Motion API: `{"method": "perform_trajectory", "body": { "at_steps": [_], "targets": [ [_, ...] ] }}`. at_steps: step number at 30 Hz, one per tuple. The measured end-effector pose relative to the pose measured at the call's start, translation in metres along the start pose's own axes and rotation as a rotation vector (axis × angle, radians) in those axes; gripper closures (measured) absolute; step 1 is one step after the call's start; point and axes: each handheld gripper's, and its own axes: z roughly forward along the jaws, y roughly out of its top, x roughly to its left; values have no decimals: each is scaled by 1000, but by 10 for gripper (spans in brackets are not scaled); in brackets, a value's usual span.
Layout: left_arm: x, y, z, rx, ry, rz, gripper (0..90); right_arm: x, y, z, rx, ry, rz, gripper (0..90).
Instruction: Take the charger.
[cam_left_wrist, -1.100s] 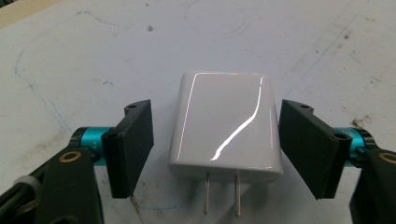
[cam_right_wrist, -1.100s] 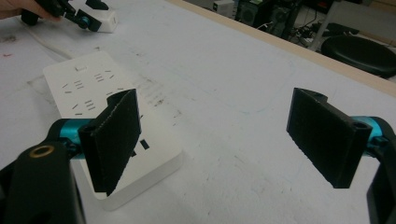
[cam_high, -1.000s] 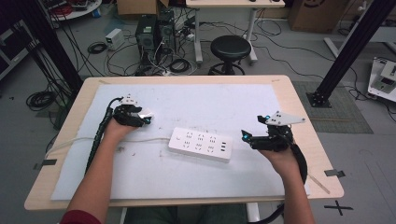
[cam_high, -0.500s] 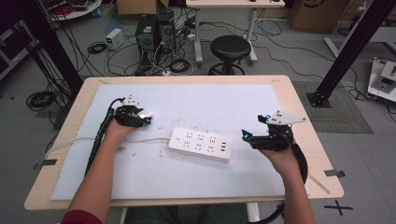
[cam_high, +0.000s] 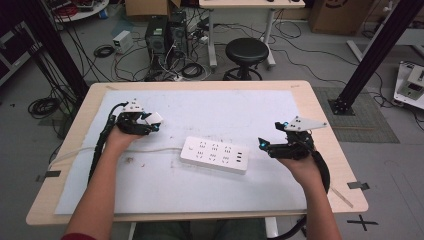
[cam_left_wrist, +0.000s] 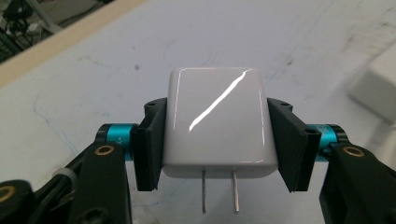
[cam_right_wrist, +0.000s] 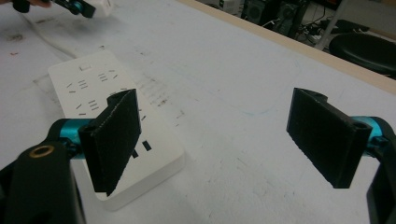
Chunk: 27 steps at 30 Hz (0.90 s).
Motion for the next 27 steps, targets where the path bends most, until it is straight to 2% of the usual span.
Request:
{"method": "perform_trajectory", "body": {
  "at_steps": [2, 4, 5, 6, 10, 11, 14, 18, 27],
  "targets": [
    [-6, 7, -14, -34, 0, 18, 424, 0, 2, 0, 1, 5, 3, 179],
    [-13, 14, -28, -63, -14, 18, 424, 1, 5, -1, -1, 16, -4, 179],
    [-22, 21, -42, -82, -21, 35, 424, 2, 8, 0, 3, 38, -7, 179],
    [-22, 21, -42, -82, -21, 35, 424, 2, 8, 0, 3, 38, -7, 179],
    [-45, 32, -69, -101, -36, 82, 424, 5, 11, 2, 10, 71, -20, 179],
    [-45, 32, -69, -101, -36, 82, 424, 6, 12, 2, 12, 75, -18, 179],
    [-56, 33, -79, -95, -44, 99, 424, 6, 11, 3, 13, 84, -18, 179],
    [-68, 29, -82, -79, -57, 136, 424, 8, 9, 6, 25, 81, -8, 179],
    [-77, 22, -81, -67, -80, 157, 424, 10, 16, 12, 40, 106, -18, 179]
  ]
}}
